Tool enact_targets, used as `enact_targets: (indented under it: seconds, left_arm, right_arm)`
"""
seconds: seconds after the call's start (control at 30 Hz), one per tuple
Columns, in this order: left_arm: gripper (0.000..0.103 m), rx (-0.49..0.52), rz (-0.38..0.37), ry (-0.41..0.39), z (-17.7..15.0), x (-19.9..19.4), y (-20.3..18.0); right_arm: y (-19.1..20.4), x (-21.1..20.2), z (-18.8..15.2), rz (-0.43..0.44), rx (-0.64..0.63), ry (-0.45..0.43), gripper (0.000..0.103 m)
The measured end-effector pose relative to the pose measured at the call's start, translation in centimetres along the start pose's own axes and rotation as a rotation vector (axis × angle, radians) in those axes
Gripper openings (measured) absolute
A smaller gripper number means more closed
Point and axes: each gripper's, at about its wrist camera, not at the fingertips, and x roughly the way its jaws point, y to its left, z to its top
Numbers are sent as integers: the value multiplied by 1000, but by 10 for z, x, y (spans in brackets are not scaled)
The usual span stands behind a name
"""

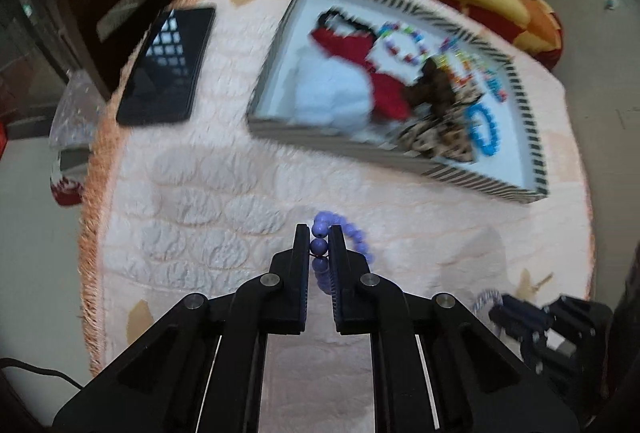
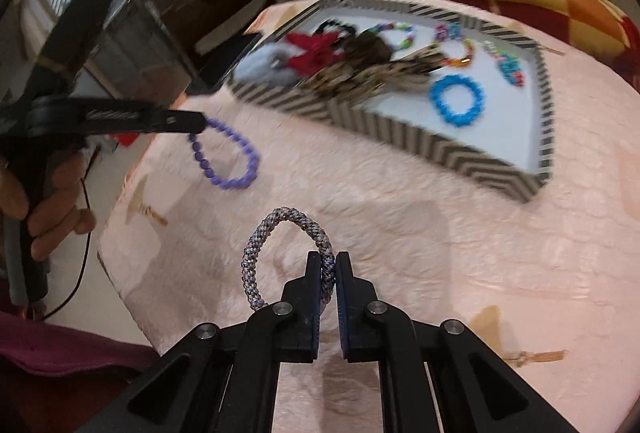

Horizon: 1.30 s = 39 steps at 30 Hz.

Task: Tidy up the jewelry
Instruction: 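Grasp the purple bead bracelet with the left gripper, then carry the purple and grey bracelets over the tray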

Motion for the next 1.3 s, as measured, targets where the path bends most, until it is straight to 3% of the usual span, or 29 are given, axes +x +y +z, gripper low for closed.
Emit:
enact_targets:
  seconds: [0.27,0.5,0.93,1.3]
  left_arm:
    - [8,84,-62,-49,16,-38,-32]
    - [8,159,-98,-80,36,-50,-73]
    - [8,273,-110,-96,70,-30,-155]
    - [8,262,-93,-29,80,15,-171]
  right_arm:
    - [-33,-31,18,-57,74,-84,6]
    - [-69,-50,38,-126,135,-136,6]
    - [-113,-53,71,-191,182,-148,6]
    - [-137,-37,94,-193,191,-121,7]
